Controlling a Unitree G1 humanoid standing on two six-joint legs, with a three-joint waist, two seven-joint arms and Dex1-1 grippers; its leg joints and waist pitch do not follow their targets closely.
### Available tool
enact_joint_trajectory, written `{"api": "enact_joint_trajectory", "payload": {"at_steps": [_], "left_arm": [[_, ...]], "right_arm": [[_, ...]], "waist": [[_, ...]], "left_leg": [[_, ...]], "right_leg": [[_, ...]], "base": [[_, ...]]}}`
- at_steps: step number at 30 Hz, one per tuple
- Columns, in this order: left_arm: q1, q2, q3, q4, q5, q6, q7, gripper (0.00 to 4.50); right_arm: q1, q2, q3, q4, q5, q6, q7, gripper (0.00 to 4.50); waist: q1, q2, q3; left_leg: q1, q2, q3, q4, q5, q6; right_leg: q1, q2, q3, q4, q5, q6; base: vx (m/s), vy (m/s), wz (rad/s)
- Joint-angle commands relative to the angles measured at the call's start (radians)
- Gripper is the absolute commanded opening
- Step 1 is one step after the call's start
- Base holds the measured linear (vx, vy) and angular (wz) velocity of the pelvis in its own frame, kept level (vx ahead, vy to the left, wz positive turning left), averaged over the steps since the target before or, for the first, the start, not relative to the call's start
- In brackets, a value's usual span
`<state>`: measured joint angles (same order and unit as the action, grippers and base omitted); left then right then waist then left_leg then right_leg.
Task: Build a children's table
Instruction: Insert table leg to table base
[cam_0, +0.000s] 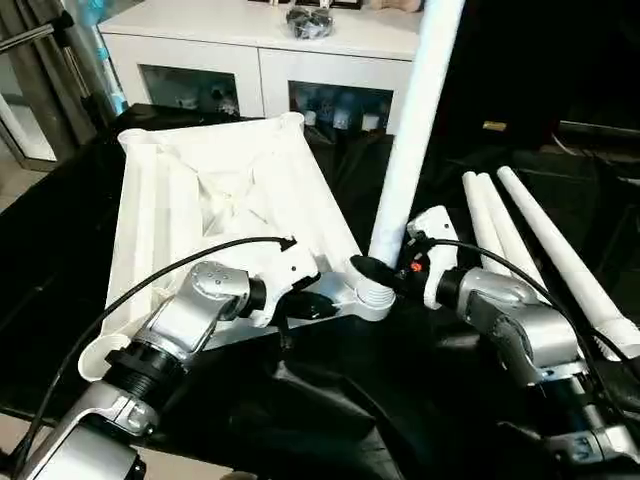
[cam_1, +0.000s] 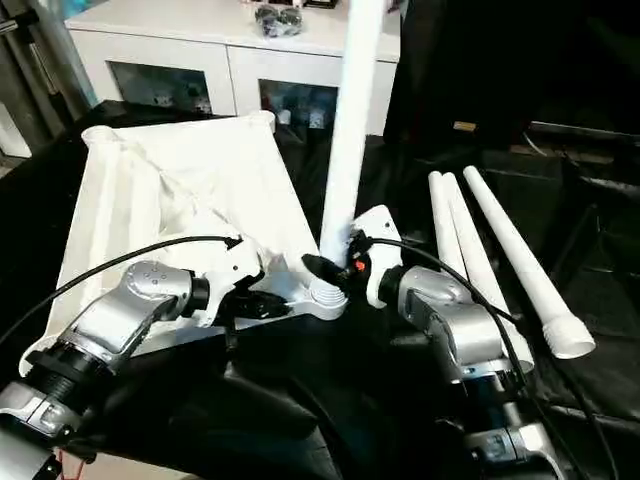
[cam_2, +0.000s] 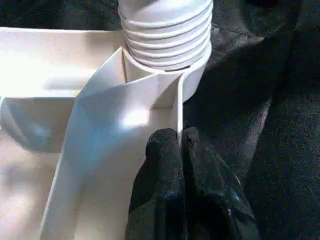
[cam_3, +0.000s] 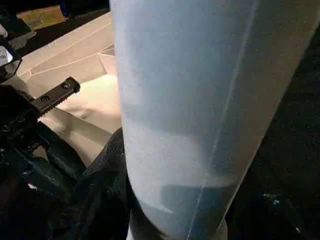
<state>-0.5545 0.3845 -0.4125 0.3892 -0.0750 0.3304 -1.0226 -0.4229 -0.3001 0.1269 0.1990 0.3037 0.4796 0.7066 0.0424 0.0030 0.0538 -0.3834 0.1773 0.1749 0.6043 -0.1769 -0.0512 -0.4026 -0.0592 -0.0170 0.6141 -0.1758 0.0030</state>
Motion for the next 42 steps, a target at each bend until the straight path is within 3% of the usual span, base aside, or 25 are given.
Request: {"api": "enact_joint_trajectory", "payload": {"at_steps": [1, 6, 15, 27, 30, 33, 38, 42], "left_arm": [[0.021, 0.015, -0.033, 0.015, 0.021, 0.027, -0.025, 0.0], [0.019, 0.003, -0.023, 0.003, 0.008, 0.041, -0.037, 0.0], [0.012, -0.014, 0.003, 0.008, 0.01, 0.051, -0.007, 0.0], [-0.007, -0.042, 0.026, 0.048, 0.023, 0.044, 0.043, 0.0], [-0.011, -0.047, 0.026, 0.055, 0.026, 0.043, 0.047, 0.0], [-0.013, -0.048, 0.025, 0.06, 0.03, 0.04, 0.045, 0.0], [-0.018, -0.046, 0.017, 0.069, 0.04, 0.03, 0.039, 0.0], [-0.022, -0.047, 0.015, 0.076, 0.044, 0.026, 0.04, 0.0]], "right_arm": [[0.001, -0.02, 0.02, 0.015, -0.011, 0.031, 0.02, 1.9], [-0.007, -0.02, 0.024, 0.047, -0.021, 0.027, 0.03, 1.9], [0.012, 0.01, -0.074, 0.067, 0.04, 0.006, -0.001, 1.9], [0.15, 0.073, -0.15, 0.031, 0.072, -0.104, -0.054, 1.9], [0.182, 0.092, -0.159, 0.022, 0.08, -0.121, -0.064, 1.9], [0.2, 0.088, -0.137, 0.014, 0.056, -0.146, -0.068, 1.9], [0.214, 0.057, -0.06, -0.024, -0.025, -0.184, -0.059, 1.89], [0.199, 0.038, -0.035, -0.022, -0.064, -0.193, -0.062, 1.89]], "waist": [[0.003, -0.002, -0.065], [0.003, -0.001, -0.065], [0.005, 0.0, -0.065], [0.01, 0.006, -0.062], [0.012, 0.008, -0.063], [0.011, 0.014, -0.062], [0.009, 0.01, -0.06], [0.009, 0.007, -0.059]], "left_leg": [[0.02, 0.04, -0.013, -0.075, -0.235, -0.011], [0.021, 0.04, -0.012, -0.075, -0.234, -0.009], [0.021, 0.04, -0.013, -0.076, -0.25, -0.011], [0.024, 0.041, -0.015, -0.082, -0.309, -0.02], [0.023, 0.042, -0.017, -0.086, -0.304, -0.019], [0.023, 0.04, -0.018, -0.086, -0.322, -0.021], [0.022, 0.04, -0.019, -0.089, -0.341, -0.024], [0.023, 0.041, -0.019, -0.089, -0.35, -0.022]], "right_leg": [[0.04, -0.066, 0.03, -0.077, -0.276, -0.199], [0.039, -0.065, 0.029, -0.075, -0.25, -0.212], [0.039, -0.066, 0.03, -0.08, -0.274, -0.207], [0.03, -0.067, 0.031, -0.092, -0.345, -0.18], [0.032, -0.066, 0.03, -0.089, -0.32, -0.185], [0.031, -0.066, 0.029, -0.091, -0.342, -0.182], [0.03, -0.066, 0.03, -0.096, -0.383, -0.163], [0.026, -0.068, 0.031, -0.1, -0.427, -0.149]], "base": [[0.0, 0.0, 0.0], [0.0, 0.0, 0.0], [0.0, 0.0, 0.0], [0.0, 0.0, 0.0], [0.0, 0.0, 0.0], [0.0, 0.0, 0.0], [0.0, 0.0, 0.0], [0.0, 0.0, 0.0]]}}
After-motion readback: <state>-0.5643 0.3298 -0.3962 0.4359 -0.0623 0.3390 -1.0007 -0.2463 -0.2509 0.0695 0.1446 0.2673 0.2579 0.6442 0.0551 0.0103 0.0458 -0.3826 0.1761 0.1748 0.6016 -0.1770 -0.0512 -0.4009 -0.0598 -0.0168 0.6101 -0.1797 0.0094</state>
